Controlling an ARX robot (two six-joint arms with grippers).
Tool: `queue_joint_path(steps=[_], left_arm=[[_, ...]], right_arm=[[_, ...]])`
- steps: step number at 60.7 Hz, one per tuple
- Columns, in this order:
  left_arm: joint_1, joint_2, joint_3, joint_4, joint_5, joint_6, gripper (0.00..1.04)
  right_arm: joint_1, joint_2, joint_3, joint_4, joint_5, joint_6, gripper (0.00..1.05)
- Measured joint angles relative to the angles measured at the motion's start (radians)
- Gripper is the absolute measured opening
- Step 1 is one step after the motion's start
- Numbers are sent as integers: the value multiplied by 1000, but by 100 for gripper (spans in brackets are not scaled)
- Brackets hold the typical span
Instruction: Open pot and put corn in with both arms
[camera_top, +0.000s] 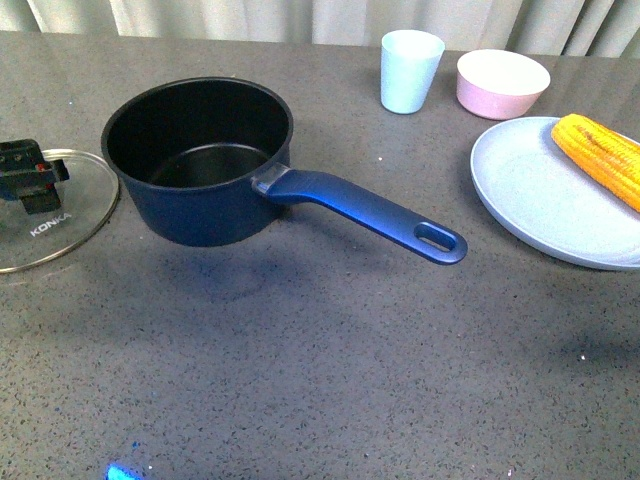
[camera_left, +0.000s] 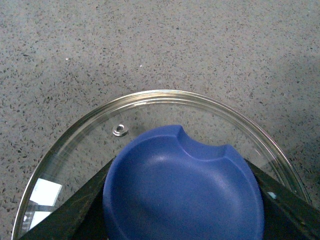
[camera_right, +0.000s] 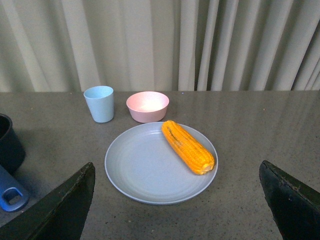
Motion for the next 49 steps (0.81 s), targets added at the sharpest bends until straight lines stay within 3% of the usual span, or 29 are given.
queue_joint_path(steps=[11, 30, 49], left_arm=[[-5, 8, -11, 14, 5, 0, 97], [10, -38, -77, 16, 37, 8, 96], [45, -254, -251, -31, 112, 24, 96]], right_arm=[[0, 0, 0, 0, 0, 0, 96], [0, 0, 0, 0, 0, 0, 96], [0, 0, 0, 0, 0, 0, 96]])
